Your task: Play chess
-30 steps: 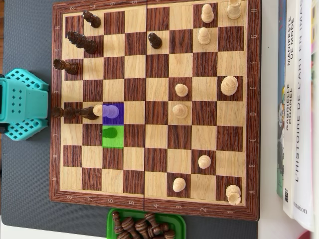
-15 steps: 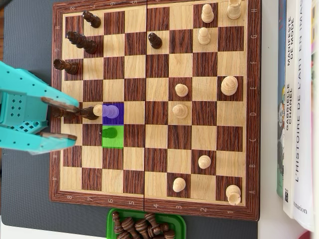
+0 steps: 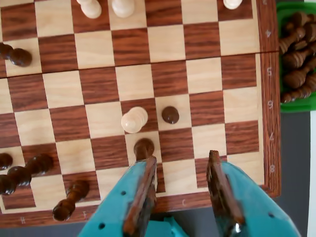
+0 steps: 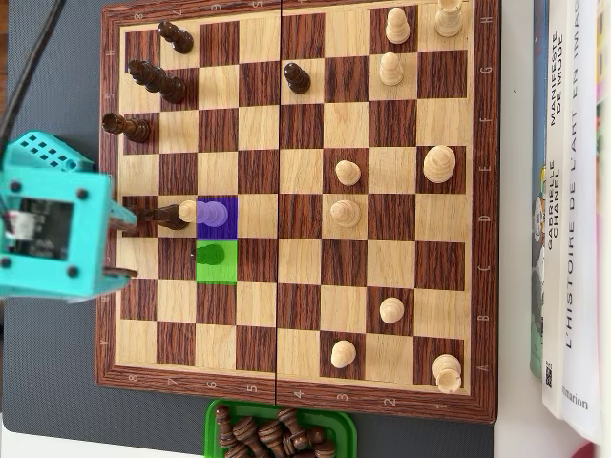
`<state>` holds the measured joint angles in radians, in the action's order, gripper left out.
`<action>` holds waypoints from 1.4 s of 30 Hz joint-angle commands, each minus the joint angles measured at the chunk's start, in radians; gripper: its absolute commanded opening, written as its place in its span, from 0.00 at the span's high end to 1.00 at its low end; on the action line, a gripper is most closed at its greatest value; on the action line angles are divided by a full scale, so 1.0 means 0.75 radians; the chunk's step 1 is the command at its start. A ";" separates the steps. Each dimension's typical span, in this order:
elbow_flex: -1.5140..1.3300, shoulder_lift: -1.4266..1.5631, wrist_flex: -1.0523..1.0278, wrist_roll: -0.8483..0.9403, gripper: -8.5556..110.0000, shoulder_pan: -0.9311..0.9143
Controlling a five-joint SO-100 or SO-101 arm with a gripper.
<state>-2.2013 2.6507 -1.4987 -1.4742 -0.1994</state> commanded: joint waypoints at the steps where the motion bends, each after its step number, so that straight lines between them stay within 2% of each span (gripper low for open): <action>1: 0.139 -0.102 -0.051 0.006 0.79 -0.016; 13: 0.139 -0.239 -0.035 0.006 0.79 -0.018; 42: 0.315 -0.871 0.084 0.127 0.79 -0.061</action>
<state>-2.0110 2.0003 -1.4481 -1.3837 -0.2393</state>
